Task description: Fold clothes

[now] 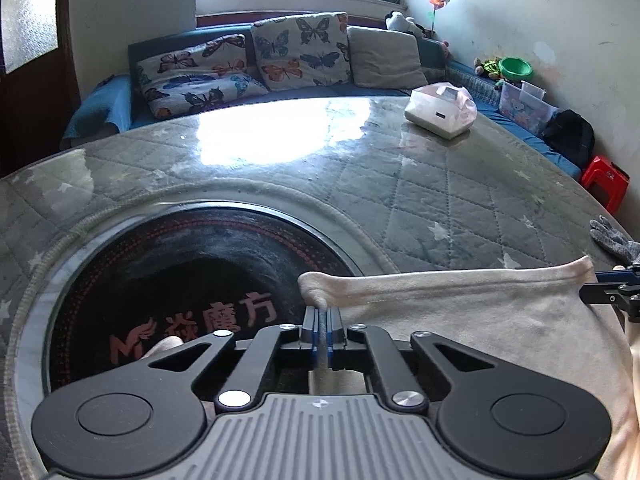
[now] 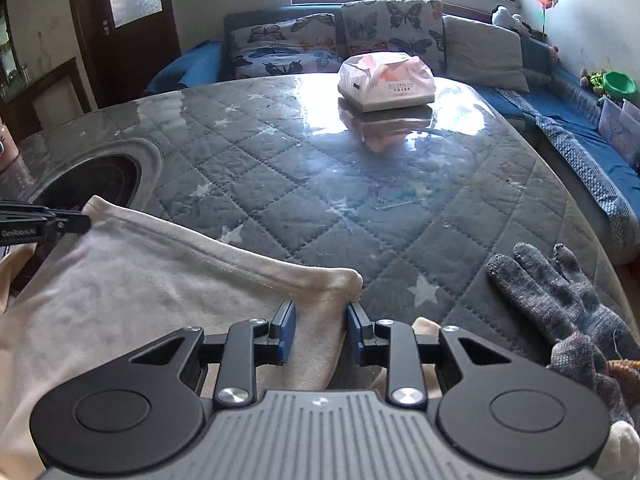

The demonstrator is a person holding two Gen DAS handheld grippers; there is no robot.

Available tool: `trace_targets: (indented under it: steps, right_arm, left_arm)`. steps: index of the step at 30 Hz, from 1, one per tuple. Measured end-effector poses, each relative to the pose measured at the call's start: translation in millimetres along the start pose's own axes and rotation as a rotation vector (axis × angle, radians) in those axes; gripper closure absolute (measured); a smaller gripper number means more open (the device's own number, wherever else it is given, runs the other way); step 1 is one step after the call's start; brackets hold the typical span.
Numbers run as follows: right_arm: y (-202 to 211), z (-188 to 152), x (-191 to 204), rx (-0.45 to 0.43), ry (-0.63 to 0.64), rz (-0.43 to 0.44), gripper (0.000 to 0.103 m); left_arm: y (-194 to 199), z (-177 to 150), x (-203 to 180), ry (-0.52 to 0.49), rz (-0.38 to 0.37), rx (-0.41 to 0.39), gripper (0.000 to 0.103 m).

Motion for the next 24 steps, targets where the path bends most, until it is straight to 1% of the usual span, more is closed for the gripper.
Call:
trace_targets:
  steps: [3, 4, 8, 15, 19, 24]
  right_arm:
    - [-1, 4, 3, 0.000, 0.008, 0.001, 0.082]
    - [-1, 6, 5, -0.002, 0.008, 0.002, 0.087]
    - [-5, 14, 11, -0.012, 0.023, 0.004, 0.096]
    - [-17, 37, 31, -0.023, 0.082, 0.007, 0.097]
    - [-28, 59, 51, -0.036, 0.124, 0.018, 0.097]
    - [-42, 90, 74, -0.066, 0.155, 0.022, 0.097]
  left_arm:
    - [1, -1, 6, 0.017, 0.003, 0.003, 0.100]
    - [1, -2, 9, 0.025, 0.005, 0.005, 0.100]
    - [4, -3, 17, 0.045, 0.013, 0.002, 0.100]
    - [11, -2, 43, 0.107, 0.057, -0.014, 0.101]
    - [18, -1, 67, 0.156, 0.090, -0.025, 0.101]
    - [22, 11, 94, 0.191, 0.121, -0.039, 0.101]
Point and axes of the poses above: each gripper's, at about its wrist camera, not at the fingertips, and y roughly against the way its jaws point, x to its left, z to its top, the point moved 10 cm from there along -y, roughly the way its jaws point, and after that the axes turned 13 degrees about x, right-handed, at the moved point
